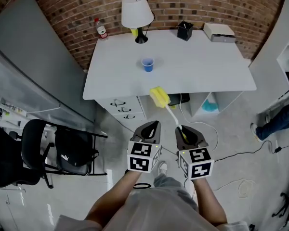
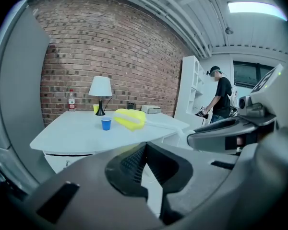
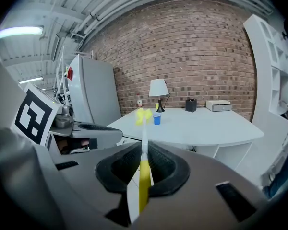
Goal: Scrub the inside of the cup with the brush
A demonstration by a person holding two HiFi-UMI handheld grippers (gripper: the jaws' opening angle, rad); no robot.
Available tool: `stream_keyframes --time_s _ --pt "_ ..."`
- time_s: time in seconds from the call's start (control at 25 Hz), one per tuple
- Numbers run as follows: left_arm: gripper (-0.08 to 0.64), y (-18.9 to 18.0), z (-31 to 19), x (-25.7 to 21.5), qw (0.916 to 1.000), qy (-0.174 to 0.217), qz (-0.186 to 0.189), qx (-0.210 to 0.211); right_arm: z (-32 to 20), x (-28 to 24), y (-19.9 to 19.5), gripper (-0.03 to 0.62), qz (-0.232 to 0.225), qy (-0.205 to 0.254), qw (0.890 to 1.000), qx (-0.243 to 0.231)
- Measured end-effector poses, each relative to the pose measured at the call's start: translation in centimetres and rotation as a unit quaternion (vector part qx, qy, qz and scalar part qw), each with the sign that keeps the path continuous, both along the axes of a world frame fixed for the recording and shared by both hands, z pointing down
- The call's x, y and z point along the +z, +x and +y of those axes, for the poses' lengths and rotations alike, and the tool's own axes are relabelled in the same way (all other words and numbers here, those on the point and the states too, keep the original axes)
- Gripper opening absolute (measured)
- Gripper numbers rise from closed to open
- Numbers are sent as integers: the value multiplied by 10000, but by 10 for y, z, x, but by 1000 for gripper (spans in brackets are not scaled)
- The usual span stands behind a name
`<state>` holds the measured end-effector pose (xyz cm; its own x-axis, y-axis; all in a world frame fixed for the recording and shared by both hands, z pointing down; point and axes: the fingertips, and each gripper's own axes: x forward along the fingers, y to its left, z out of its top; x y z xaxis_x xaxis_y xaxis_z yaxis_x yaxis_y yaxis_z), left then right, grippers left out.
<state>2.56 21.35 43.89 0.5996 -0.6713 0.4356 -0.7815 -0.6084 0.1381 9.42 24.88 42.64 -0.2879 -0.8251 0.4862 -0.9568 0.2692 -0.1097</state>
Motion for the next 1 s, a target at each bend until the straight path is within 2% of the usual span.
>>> stream_keyframes --time_s 0.4,0.68,1.0 --pt "6 15 -29 -1 9999 36 -104 -128 -30 1 21 41 -100 8 9999 -86" --pt "6 5 -54 2 9999 -10 -5 -171 -55 3 13 41 -25 -13 9999 -125" --pt "6 -14 -111 10 9999 -75 142 30 -108 9 -5 41 71 -79 9999 66"
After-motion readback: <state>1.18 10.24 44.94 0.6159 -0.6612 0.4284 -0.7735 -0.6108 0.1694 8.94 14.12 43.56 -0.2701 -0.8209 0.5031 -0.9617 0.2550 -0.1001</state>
